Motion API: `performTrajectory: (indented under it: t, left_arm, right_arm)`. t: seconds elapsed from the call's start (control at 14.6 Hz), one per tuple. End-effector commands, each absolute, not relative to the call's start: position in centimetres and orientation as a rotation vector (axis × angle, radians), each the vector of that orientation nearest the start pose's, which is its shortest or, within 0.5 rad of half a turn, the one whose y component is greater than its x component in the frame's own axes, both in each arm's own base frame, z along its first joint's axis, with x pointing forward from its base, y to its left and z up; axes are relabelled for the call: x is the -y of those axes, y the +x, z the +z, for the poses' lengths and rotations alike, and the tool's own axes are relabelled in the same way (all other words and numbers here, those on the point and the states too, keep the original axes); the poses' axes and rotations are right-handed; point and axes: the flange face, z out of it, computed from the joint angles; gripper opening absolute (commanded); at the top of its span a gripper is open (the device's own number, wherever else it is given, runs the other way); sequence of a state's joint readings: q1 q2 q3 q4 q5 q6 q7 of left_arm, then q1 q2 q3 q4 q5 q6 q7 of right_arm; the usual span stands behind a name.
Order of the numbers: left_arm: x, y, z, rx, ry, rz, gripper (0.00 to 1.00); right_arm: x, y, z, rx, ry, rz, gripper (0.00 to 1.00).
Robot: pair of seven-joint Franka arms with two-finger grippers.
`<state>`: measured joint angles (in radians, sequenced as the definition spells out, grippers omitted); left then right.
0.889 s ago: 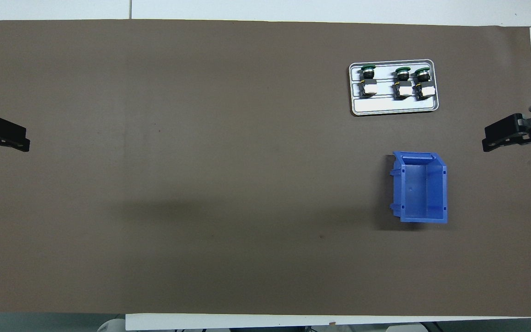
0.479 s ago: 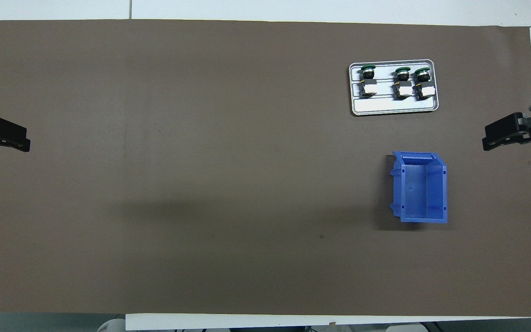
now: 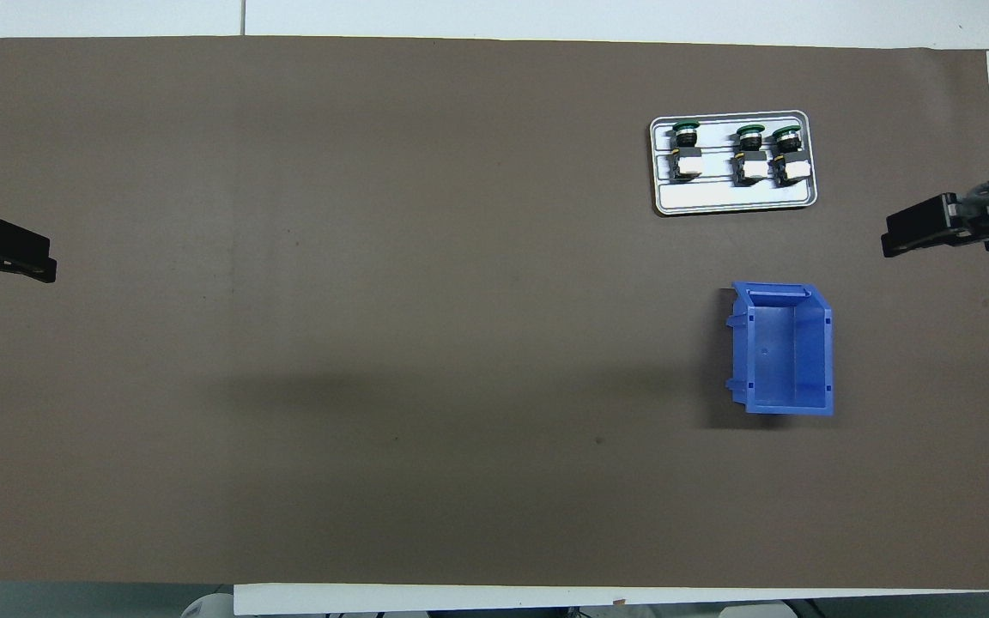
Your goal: Place and press button with both arms
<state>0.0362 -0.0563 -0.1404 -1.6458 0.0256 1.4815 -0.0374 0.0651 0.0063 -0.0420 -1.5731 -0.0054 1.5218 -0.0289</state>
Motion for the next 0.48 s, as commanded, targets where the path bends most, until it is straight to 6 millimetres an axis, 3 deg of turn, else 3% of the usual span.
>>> performTrajectory:
  t: [0.0,0.14,0.27,0.41]
  left_arm:
    - [5.2,51.4,61.3,-0.096,-3.083,0.155,1.00]
    - [5.2,51.5,61.4,-0.099,-3.085,0.153,1.00]
    - [5.4,51.5,61.4,-0.108,-3.084,0.145,1.00]
    - [5.4,51.5,61.3,-0.108,-3.085,0.150,1.00]
  right_arm:
    - [-3.5,59.6,56.9,0.158,-3.147,0.065,1.00]
    - [-6.5,62.4,53.3,0.171,-3.145,-0.005,1.00]
    - [-7.1,65.5,47.7,0.116,-3.143,-0.034,1.00]
    - [-8.9,68.1,43.2,0.136,-3.145,-0.071,1.00]
